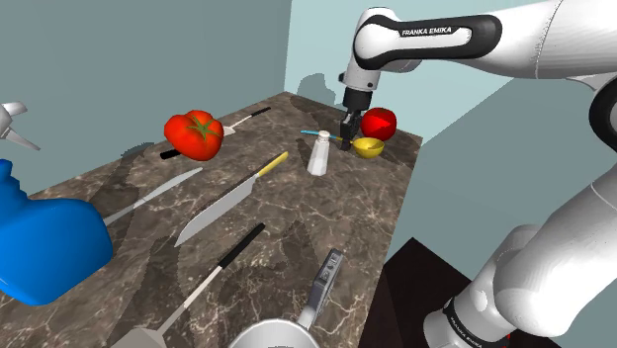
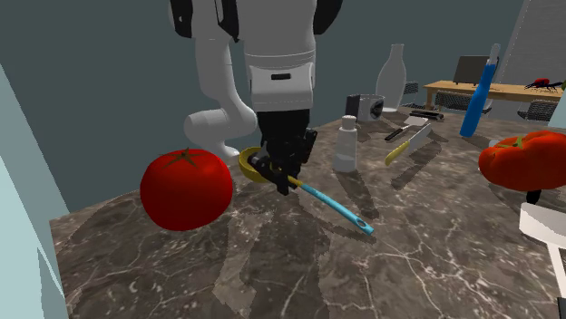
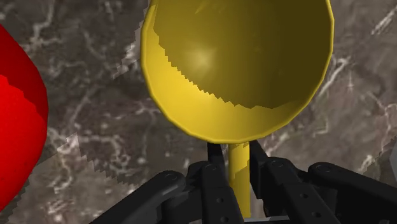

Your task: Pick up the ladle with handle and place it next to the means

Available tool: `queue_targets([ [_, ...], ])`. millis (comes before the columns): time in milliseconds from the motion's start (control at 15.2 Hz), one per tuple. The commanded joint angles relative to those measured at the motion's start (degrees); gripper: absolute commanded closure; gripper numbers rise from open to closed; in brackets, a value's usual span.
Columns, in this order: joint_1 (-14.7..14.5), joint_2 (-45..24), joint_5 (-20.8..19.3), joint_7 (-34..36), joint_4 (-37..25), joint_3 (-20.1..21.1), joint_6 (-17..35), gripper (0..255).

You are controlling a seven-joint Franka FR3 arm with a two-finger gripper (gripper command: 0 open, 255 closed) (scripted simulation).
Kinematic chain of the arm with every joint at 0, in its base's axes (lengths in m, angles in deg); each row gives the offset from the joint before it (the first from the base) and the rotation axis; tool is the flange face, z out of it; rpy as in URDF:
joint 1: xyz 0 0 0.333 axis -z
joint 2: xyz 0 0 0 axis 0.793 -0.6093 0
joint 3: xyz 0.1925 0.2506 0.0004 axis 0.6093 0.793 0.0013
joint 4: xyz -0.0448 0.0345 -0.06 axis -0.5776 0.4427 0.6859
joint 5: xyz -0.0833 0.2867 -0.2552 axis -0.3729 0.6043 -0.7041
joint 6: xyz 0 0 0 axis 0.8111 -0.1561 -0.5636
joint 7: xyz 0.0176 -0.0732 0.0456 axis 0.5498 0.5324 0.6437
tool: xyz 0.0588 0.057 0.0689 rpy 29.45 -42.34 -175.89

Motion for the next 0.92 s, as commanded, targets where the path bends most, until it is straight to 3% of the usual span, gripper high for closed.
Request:
queue_targets([
  [0,0.0,0.0,0.0,0.0,0.0,0.0,0.0,255],
  [396,0.0,0.0,0.0,0.0,0.1,0.0,0.0,255],
  [858,0.0,0.1,0.0,0.5,-5.2,0.0,-5.3,255],
])
